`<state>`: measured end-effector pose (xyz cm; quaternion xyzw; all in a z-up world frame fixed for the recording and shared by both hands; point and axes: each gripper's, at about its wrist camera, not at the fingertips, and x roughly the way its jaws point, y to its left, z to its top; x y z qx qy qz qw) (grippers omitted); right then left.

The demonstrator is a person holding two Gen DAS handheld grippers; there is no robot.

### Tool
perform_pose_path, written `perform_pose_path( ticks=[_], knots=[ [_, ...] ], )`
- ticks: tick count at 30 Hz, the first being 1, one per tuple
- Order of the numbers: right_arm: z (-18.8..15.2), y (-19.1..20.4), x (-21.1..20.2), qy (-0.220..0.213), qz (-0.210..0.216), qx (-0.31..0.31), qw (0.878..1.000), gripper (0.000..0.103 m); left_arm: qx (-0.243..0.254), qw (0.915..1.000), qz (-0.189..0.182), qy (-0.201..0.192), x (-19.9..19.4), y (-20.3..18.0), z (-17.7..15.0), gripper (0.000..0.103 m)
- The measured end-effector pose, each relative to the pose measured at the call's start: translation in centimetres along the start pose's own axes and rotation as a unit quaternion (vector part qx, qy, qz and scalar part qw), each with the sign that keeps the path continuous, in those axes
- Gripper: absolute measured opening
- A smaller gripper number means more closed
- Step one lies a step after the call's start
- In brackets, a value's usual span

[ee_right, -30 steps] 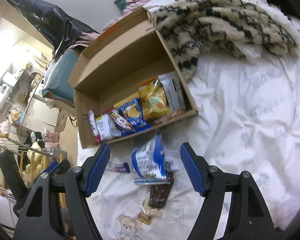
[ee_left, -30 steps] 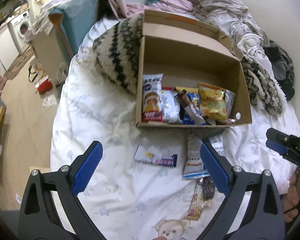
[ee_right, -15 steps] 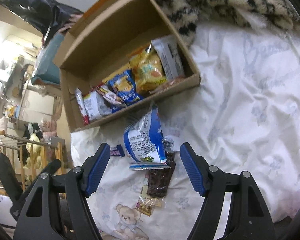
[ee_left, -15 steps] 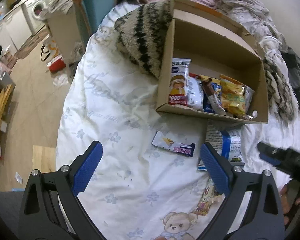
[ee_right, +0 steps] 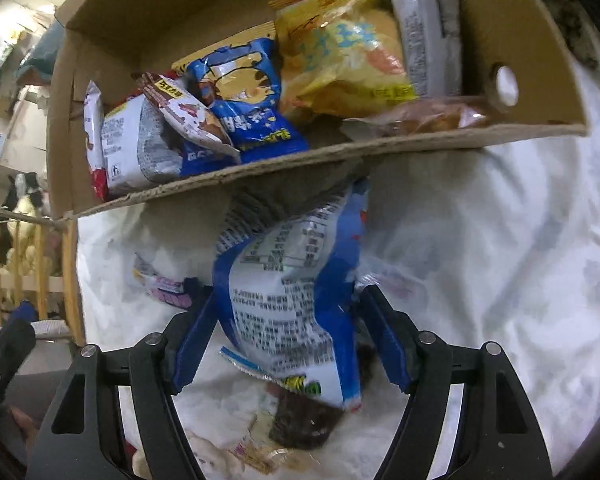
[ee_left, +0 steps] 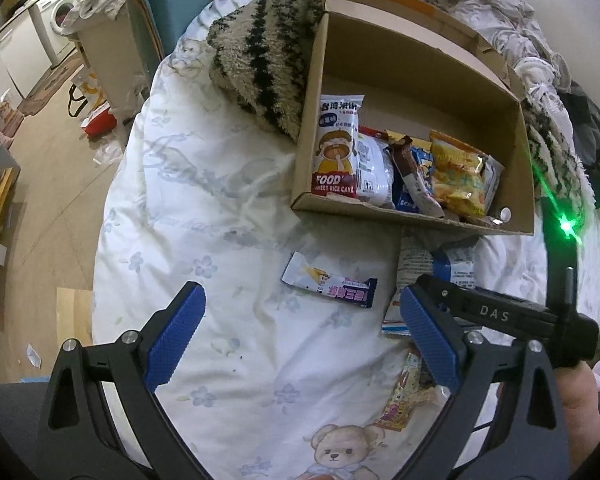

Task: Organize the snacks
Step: 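Lift the blue-and-white bag with the right gripper while the left grasps the pink-and-white bar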

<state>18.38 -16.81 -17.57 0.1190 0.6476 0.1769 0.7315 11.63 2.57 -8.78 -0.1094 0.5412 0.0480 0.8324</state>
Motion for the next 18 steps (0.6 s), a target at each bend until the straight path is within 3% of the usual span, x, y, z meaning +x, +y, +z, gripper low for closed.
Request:
perform_pose_path(
  ticks=[5, 11, 18],
  knots=[
    [-1.0, 1.9, -1.3, -0.004, 0.008, -0.038, 0.999, 0.056, -0.008, 1.0, 0.001, -0.003, -0.1, 0.2, 0.2, 0.097],
    [-3.2, 2.8, -5.3, -0.012, 0.039, -0.035, 0.999, 0.055, -0.014, 0.9999, 0.005, -0.008, -0.3, 0.7, 0.1, 0.097],
    [-5.3, 0.5, -11.5, -0.085, 0.097, 0.011, 0.992, 0.055, -0.019, 0.9997, 0.01, -0.005, -0.1, 1.0, 0.0, 0.097]
  ],
)
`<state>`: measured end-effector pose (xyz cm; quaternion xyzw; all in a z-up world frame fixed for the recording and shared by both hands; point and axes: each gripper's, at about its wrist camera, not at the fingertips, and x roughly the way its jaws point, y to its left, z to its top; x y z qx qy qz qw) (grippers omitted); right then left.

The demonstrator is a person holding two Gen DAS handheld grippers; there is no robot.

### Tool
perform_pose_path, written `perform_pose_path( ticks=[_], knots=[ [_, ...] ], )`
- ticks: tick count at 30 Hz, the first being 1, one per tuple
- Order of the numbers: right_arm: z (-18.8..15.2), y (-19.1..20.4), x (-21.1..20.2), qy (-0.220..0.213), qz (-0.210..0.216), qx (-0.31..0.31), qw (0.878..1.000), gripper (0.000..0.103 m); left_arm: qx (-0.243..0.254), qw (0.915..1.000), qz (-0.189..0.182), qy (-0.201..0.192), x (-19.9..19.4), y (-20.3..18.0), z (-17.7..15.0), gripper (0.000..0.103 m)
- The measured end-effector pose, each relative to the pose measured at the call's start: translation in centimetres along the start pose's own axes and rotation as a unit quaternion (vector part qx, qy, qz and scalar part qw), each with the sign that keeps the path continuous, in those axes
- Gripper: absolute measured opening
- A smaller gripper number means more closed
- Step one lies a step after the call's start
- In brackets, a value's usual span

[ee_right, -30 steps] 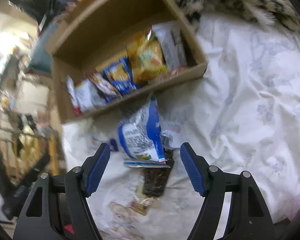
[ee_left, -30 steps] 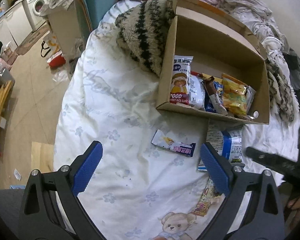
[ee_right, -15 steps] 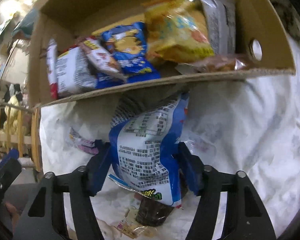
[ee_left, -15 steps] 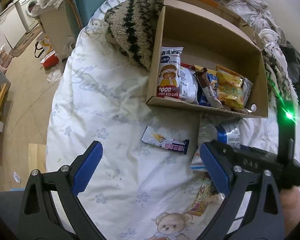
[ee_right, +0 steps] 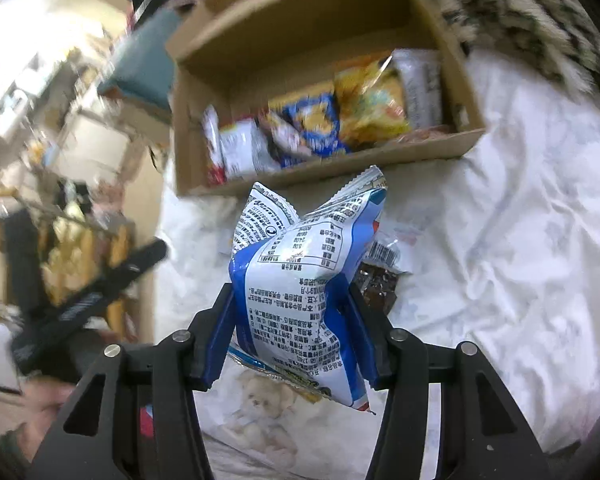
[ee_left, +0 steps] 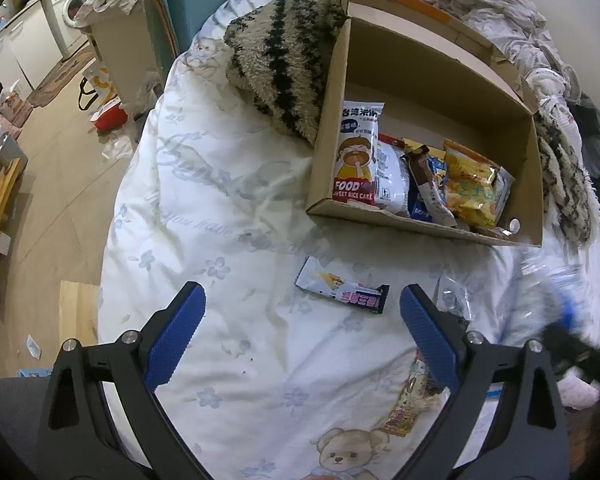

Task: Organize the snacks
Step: 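Lift the blue-and-white bag with the right gripper while the left grasps the pink-and-white bar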

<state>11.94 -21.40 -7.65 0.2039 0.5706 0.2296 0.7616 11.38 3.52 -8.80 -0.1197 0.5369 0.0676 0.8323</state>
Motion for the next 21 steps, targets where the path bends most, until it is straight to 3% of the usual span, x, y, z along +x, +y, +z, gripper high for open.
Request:
perform_pose_path(
  ticks=[3, 7, 11, 17, 21],
  knots=[
    [-0.1, -1.3, -2.1, -0.05, 0.003, 0.031, 0.998, 0.055, 0.003, 1.0, -0.001, 0.004, 0.2, -0.1, -0.2, 0.097],
    [0.2, -2.8, -1.8, -0.058, 0.006, 0.067, 0.996, 0.055, 0.007, 0.9999, 0.005, 0.007, 0.8, -0.2, -0.4, 0.097],
    [0.5, -2.6, -2.0, -0.062, -0.012, 0.05, 0.997, 0.055, 0.012, 0.9998, 0.013, 0.003, 1.4, 0.0, -0.6, 0.097],
    [0.5, -3.5, -2.2, -0.057, -0.046, 0.055, 0.996, 0.055, 0.018, 0.9987, 0.018, 0.044, 3.8, -0.6, -1.4, 0.097],
    [0.6, -4.3, -2.3, -0.056, -0.037, 0.074, 0.995, 0.056, 0.021, 0.9973, 0.02, 0.068, 5.9, -2.1, -1.6, 0.097]
  ],
)
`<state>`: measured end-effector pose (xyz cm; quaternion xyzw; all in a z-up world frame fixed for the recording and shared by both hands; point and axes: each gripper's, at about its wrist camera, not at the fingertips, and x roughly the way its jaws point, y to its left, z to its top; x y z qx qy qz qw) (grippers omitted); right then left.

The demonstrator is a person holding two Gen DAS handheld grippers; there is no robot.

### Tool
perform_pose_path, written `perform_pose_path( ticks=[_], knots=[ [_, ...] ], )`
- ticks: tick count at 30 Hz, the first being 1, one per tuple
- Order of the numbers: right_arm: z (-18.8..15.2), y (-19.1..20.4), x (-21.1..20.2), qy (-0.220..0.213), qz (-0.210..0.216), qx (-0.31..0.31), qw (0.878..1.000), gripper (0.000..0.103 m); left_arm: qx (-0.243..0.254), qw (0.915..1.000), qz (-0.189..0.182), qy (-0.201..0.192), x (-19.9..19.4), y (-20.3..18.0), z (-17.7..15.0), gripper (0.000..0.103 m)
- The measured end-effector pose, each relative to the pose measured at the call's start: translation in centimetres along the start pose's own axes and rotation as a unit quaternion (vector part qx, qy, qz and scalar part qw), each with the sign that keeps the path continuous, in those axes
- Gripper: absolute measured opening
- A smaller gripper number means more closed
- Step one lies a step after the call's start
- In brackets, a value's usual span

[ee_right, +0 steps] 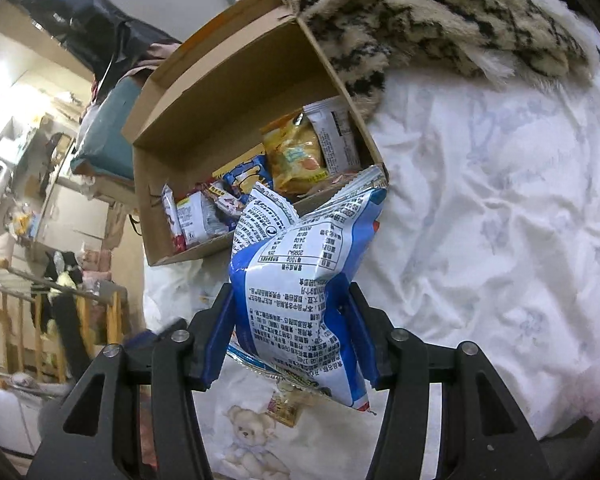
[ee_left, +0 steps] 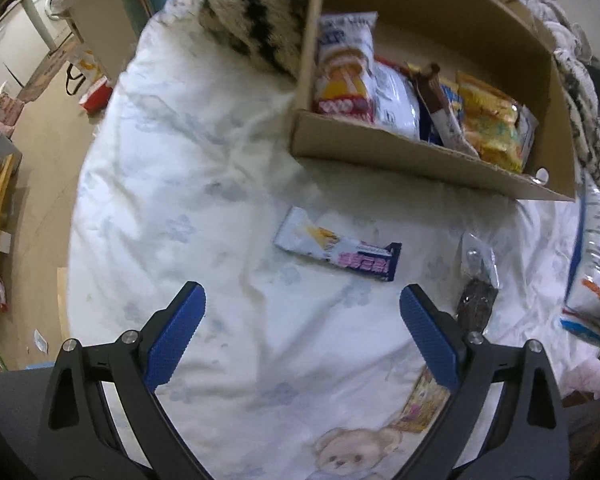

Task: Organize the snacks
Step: 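Lift the blue-and-white bag with the right gripper while the left grasps the pink-and-white bar, then carry both held snacks over the cardboard box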

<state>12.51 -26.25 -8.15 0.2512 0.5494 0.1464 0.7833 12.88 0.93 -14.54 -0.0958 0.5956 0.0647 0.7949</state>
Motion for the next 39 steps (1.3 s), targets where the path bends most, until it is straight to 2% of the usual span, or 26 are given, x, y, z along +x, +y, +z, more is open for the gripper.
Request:
perform_pose_path(
  ticks=[3, 6, 8, 9, 11, 12, 15, 16, 17, 19, 30, 33, 39],
  knots=[
    [0.3, 0.0, -0.2, -0.005, -0.001, -0.001, 1.0, 0.056, -0.048, 0.9988, 0.0, -0.007, 0.8, -0.5, 1.3, 0.097],
    [0.6, -0.2, -0.4, -0.011, 0.004, 0.006, 1.0, 0.056, -0.105, 0.9944, 0.004, 0.006, 2.6, -0.8, 2.7, 0.094],
    [0.5, -0.3, -0.6, -0.014, 0.001, 0.009, 1.0, 0.056, -0.128, 0.9916, 0.007, 0.017, 3.8, -0.9, 3.0, 0.078],
    [0.5, -0.5, -0.5, -0.012, -0.001, 0.012, 1.0, 0.056, -0.14, 0.9897, 0.003, 0.027, 4.6, -0.9, 3.1, 0.074],
    [0.5, -0.9, -0.4, -0.006, 0.0, 0.018, 1.0, 0.056, -0.159, 0.9856, 0.01, 0.057, 6.3, -0.8, 2.8, 0.061],
    [0.4, -1.0, -0.3, -0.002, 0.002, 0.02, 1.0, 0.056, -0.16, 0.9852, 0.018, 0.058, 6.6, -0.7, 2.6, 0.058],
    [0.4, -1.0, -0.2, 0.002, 0.004, 0.018, 1.0, 0.056, -0.166, 0.9846, 0.029, 0.047, 6.4, -0.4, 2.4, 0.041],
    [0.4, -0.9, -0.2, 0.002, 0.005, 0.016, 1.0, 0.056, -0.171, 0.9839, 0.027, 0.045, 6.2, 0.0, 2.3, 0.027],
    [0.5, -0.8, -0.2, 0.001, 0.006, 0.015, 1.0, 0.056, -0.17, 0.984, 0.025, 0.045, 6.1, 0.3, 2.3, 0.022],
    [0.6, -0.5, -0.2, 0.001, 0.01, 0.01, 1.0, 0.056, -0.161, 0.9856, 0.013, 0.049, 5.8, 0.7, 2.2, 0.021],
    [0.4, 0.7, -0.1, 0.001, 0.012, -0.01, 1.0, 0.056, -0.08, 0.9946, 0.015, 0.064, 3.4, 1.7, 0.2, 0.019],
    [0.3, 0.8, -0.2, 0.0, 0.011, -0.012, 1.0, 0.056, -0.065, 0.9963, 0.012, 0.054, 1.8, 2.3, -1.2, 0.019],
    [-0.1, 1.1, -0.5, -0.001, 0.01, -0.016, 1.0, 0.056, -0.041, 0.999, -0.003, 0.019, -2.0, 2.6, -1.8, 0.019]
  ],
)
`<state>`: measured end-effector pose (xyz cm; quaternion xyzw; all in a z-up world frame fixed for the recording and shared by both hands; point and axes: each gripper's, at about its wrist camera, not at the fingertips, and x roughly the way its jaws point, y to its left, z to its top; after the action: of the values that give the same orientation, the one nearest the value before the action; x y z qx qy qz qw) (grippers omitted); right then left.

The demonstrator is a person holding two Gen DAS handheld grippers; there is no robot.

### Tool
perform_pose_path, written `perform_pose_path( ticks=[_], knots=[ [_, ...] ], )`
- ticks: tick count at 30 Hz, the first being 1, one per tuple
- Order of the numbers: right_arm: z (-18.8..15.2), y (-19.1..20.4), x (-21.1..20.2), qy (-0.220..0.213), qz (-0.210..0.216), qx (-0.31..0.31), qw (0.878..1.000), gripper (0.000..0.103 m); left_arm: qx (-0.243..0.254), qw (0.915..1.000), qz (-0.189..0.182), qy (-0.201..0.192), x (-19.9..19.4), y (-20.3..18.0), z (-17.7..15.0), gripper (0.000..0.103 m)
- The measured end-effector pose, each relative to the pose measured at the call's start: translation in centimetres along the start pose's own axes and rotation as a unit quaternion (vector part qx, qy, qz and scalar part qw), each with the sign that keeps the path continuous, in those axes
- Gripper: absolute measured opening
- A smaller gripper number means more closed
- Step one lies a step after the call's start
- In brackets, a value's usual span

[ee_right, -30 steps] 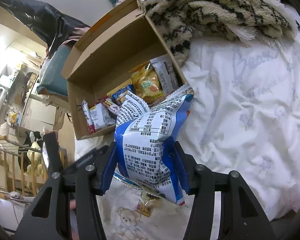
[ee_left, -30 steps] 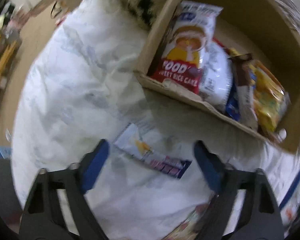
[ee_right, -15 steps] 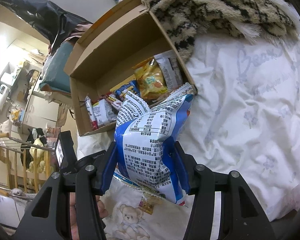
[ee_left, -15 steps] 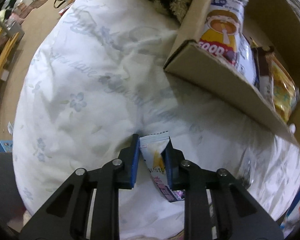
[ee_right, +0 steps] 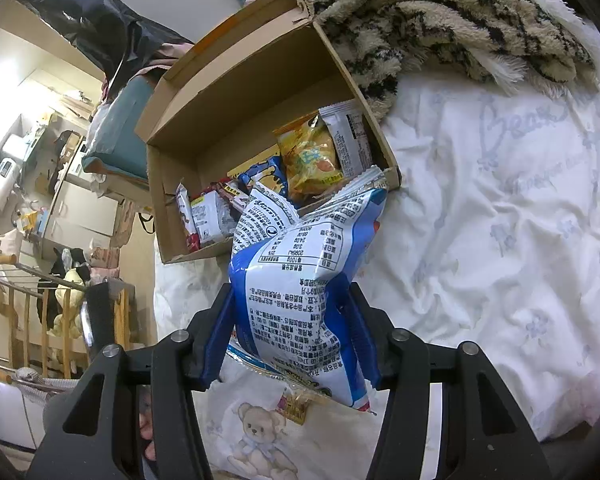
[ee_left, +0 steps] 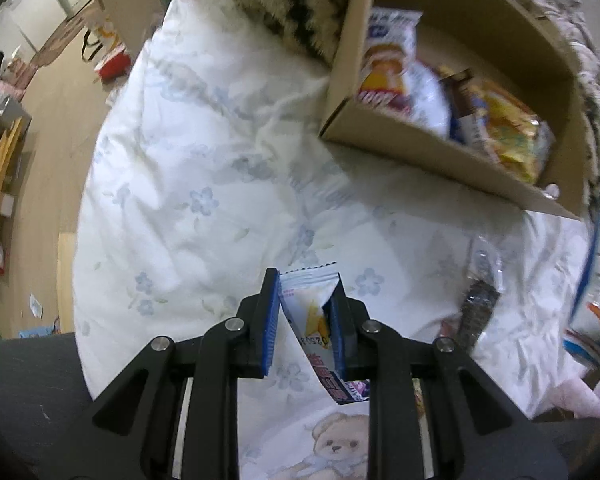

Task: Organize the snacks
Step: 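Carry both held snacks over the cardboard box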

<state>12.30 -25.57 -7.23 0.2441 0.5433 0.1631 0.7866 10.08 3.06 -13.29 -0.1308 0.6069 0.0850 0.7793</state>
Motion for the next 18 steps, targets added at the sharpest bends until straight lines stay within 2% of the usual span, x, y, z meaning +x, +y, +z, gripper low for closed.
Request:
perform_pose_path(
  ticks=[5, 8, 15, 18],
  knots=[
    [-0.3, 0.3, -0.3, -0.006, 0.002, -0.004, 1.0, 0.056, 0.022, 0.9992, 0.002, -0.034, -2.7, -1.1, 0.3, 0.019],
    [-0.3, 0.3, -0.8, -0.015, 0.003, -0.004, 1.0, 0.056, 0.035, 0.9978, -0.014, -0.055, -4.6, -1.1, 0.8, 0.019],
    [0.4, -0.9, -2.4, -0.051, 0.015, 0.022, 0.998, 0.056, 0.069, 0.9888, -0.007, -0.132, -9.6, -1.9, 4.4, 0.019],
    [1.4, -1.6, -3.4, -0.075, 0.019, 0.039, 0.996, 0.056, 0.082, 0.9847, -0.009, -0.153, -10.9, -2.4, 5.9, 0.019]
  ],
)
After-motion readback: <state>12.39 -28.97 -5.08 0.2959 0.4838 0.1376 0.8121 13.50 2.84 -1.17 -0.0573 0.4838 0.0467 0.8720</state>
